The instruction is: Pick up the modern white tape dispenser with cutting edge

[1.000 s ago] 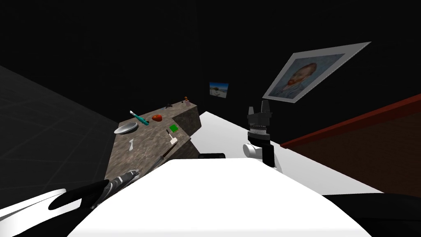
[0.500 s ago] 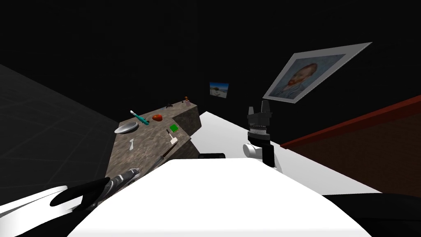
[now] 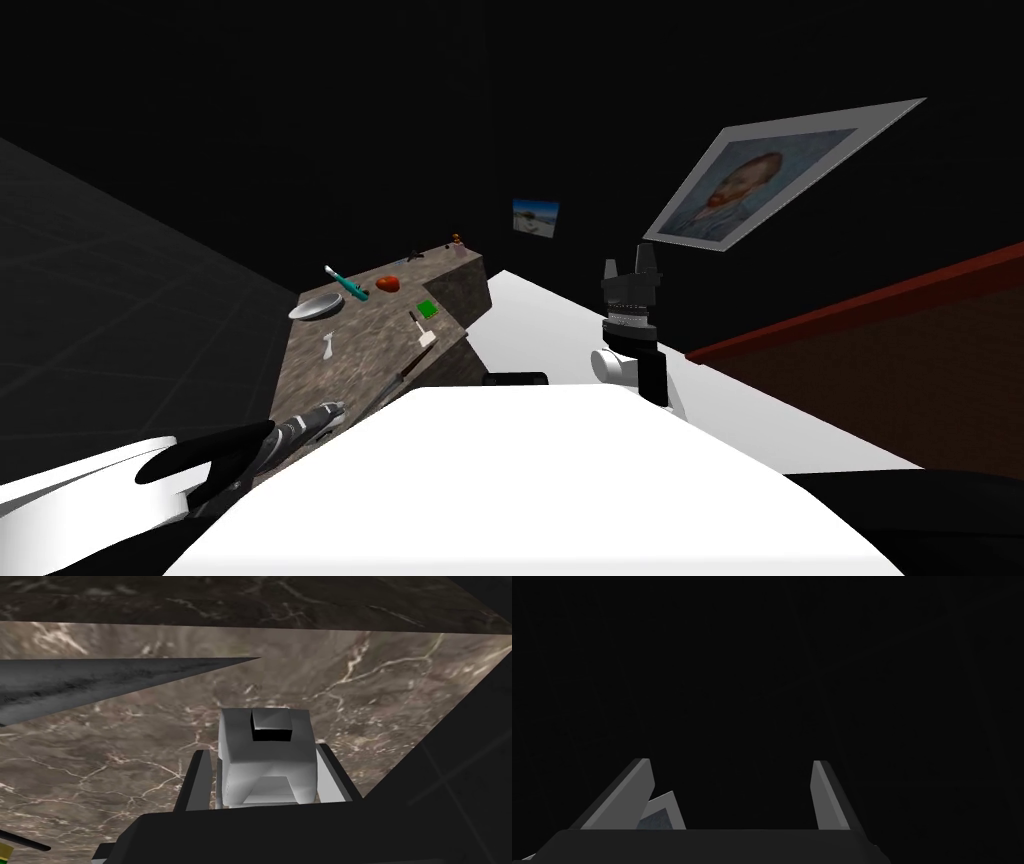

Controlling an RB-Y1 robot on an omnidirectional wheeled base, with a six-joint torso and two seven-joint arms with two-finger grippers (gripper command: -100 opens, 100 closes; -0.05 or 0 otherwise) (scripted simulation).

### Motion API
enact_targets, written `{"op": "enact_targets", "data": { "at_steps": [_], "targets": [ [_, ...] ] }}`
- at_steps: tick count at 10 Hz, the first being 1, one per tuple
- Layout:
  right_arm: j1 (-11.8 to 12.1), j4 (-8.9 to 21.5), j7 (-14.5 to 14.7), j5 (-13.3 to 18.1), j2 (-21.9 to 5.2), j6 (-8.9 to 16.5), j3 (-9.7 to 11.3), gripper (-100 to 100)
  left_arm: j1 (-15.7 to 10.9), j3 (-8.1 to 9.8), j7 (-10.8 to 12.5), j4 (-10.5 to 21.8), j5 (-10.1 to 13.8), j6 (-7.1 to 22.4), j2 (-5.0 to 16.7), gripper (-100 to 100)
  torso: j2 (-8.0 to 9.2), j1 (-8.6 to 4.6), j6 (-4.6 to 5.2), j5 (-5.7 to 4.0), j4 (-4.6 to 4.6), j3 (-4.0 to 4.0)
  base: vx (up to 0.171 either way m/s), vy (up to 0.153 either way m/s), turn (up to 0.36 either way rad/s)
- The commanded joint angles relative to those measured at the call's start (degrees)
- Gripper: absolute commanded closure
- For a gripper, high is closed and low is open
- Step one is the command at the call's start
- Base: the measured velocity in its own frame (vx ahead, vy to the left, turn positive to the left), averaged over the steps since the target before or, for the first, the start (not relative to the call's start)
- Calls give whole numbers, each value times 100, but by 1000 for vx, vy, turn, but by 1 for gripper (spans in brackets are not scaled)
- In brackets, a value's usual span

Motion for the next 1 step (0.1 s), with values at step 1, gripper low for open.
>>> {"op": "enact_targets", "data": {
  "at_steps": [1],
  "targets": [
    [0, 0, 0, 0, 0, 0, 0, 0, 0, 0, 0, 0, 0, 0, 0, 0, 0, 0, 0, 0, 0, 0, 0, 0, 0]
  ]
}}
